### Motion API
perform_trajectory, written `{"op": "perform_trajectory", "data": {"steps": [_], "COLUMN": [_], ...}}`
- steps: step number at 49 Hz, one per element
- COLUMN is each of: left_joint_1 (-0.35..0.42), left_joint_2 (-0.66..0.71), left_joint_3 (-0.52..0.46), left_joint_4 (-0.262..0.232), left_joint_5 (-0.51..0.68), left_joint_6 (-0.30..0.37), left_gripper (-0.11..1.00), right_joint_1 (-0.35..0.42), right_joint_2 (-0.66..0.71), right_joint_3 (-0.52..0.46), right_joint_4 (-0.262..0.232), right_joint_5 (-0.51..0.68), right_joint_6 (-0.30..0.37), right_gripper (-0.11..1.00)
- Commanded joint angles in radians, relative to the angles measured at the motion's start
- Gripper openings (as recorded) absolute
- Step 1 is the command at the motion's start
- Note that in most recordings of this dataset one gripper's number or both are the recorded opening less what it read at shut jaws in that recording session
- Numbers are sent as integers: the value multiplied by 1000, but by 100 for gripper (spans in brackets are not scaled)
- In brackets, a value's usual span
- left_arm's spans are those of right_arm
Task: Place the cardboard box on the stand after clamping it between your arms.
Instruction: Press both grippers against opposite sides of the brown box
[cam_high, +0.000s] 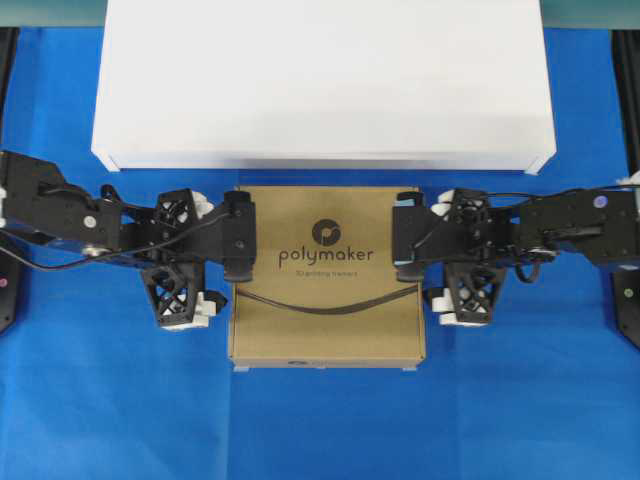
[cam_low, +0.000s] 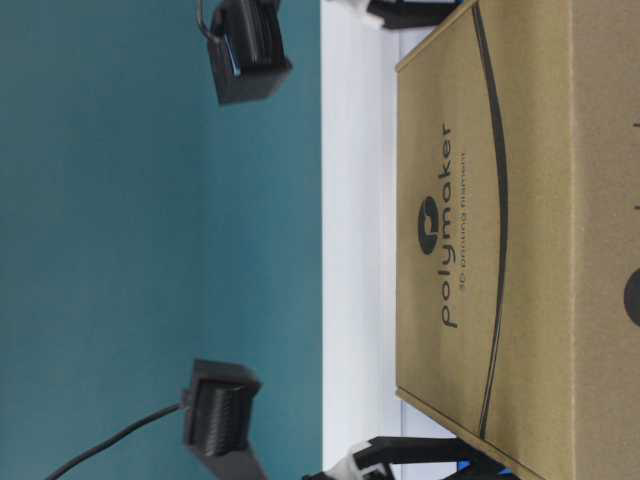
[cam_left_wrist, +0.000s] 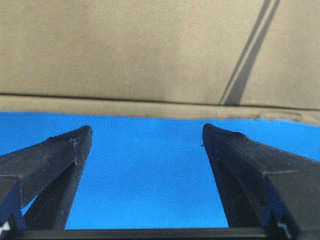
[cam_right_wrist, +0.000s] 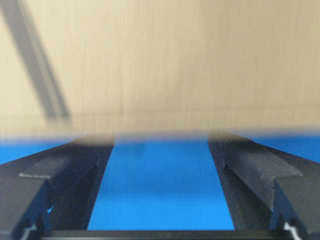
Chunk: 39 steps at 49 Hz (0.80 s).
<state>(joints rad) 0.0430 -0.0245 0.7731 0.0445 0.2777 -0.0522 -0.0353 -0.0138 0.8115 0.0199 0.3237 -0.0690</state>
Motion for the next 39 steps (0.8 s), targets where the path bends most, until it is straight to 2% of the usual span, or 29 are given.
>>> {"op": "perform_trajectory", "data": {"steps": [1,20,39], "left_joint_1": [-5,6,11], "left_joint_2": [6,52,63], "left_joint_3": [-18,-83,-132], "left_joint_4": [3,3,3], "left_joint_5": [-18,-60,-52], "left_joint_6": [3,71,71], "left_gripper": [86,86,86], "right_joint_1": [3,-2,-14], "right_joint_2": [3,11,6], "right_joint_3": [-32,-40,-46], "right_joint_4": [0,2,2], "right_joint_5": [-28,-31,-32], "right_joint_6": [-8,-9,-8], "right_gripper": [99,99,99]}}
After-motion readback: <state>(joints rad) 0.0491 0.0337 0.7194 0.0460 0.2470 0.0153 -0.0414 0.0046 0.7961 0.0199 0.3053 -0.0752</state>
